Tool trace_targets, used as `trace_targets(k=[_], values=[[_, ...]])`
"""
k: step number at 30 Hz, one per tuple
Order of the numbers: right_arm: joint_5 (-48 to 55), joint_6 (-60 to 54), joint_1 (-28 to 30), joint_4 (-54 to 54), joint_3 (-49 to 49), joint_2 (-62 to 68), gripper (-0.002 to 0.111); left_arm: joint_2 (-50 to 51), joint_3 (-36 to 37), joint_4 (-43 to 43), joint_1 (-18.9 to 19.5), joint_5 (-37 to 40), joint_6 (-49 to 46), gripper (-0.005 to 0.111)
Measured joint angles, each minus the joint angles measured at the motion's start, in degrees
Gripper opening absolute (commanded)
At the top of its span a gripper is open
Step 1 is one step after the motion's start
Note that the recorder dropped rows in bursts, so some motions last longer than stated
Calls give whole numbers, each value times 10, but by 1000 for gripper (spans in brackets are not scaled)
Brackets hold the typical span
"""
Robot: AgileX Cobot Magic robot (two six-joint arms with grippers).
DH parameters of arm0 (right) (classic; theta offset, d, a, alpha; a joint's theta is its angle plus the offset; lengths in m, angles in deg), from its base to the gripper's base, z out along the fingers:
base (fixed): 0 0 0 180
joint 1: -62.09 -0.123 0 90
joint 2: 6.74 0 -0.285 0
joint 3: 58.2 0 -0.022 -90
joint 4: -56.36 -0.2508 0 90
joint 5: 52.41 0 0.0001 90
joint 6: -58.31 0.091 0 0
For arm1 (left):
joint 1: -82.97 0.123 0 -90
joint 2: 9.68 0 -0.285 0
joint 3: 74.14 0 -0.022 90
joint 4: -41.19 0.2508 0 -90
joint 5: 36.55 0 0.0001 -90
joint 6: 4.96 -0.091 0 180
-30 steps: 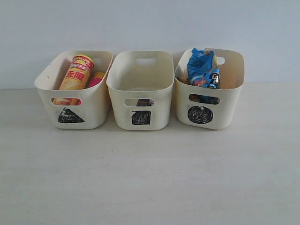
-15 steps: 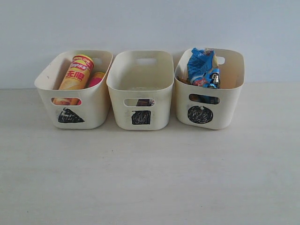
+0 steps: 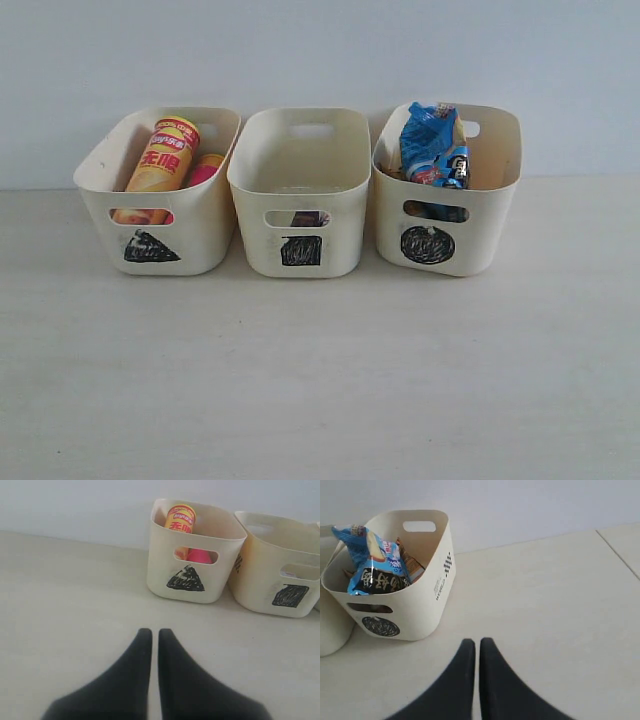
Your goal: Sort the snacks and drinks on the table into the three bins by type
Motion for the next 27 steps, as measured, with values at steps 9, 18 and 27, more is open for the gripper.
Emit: trace_targets(k=[9, 18, 27], values=[[-107, -4, 0, 111, 36, -122, 0, 0, 0, 0, 0, 0, 0, 4], [-183, -8, -23, 121, 177, -219, 0, 0, 0, 0, 0, 0, 0, 4], [-186, -8, -23, 100, 282, -292, 0, 0, 0, 0, 0, 0, 0, 4]])
